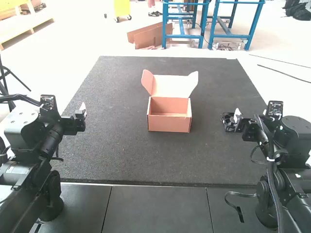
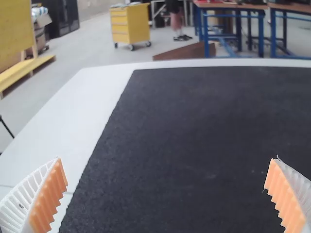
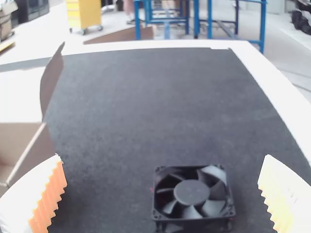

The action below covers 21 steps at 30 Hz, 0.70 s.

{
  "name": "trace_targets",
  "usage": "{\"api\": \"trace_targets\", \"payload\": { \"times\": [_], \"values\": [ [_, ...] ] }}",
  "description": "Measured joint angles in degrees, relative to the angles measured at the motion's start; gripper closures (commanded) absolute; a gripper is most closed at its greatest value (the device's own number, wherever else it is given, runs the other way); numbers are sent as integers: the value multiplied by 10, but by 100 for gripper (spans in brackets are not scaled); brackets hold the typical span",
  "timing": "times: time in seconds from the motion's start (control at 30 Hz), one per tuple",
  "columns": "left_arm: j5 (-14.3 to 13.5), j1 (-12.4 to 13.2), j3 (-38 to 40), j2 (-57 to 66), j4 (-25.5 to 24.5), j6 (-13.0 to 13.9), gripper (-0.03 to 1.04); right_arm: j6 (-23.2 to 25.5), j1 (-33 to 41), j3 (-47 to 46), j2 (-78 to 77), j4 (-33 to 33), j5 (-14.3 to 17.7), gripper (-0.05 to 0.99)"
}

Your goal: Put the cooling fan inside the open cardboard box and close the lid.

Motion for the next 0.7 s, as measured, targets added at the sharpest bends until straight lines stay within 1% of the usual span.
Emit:
{"api": "trace_targets", "payload": {
  "times": [0.1, 0.2, 0.3, 0.4, 0.5, 0.57, 0.7],
  "values": [
    [0, 0, 0, 0, 23, 0, 4, 0, 0, 0, 0, 23, 0, 2],
    [0, 0, 0, 0, 86, -1, 4, 2, 0, 0, 0, 92, 1, 2],
    [1, 0, 0, -1, 136, -1, 4, 2, 0, 0, 0, 156, 3, 2],
    [5, 0, 0, -1, 176, -1, 4, 2, 0, 5, 0, 157, 5, 2],
    [10, 0, 1, -1, 184, -1, 4, 2, 0, 32, 7, 153, 5, 2],
    [13, 0, 9, 3, 181, -1, 4, 2, 0, 70, 35, 154, 6, 2],
    [15, 0, 70, 53, 169, -1, 4, 4, 0, 165, 150, 149, 23, 2]
  ]
}}
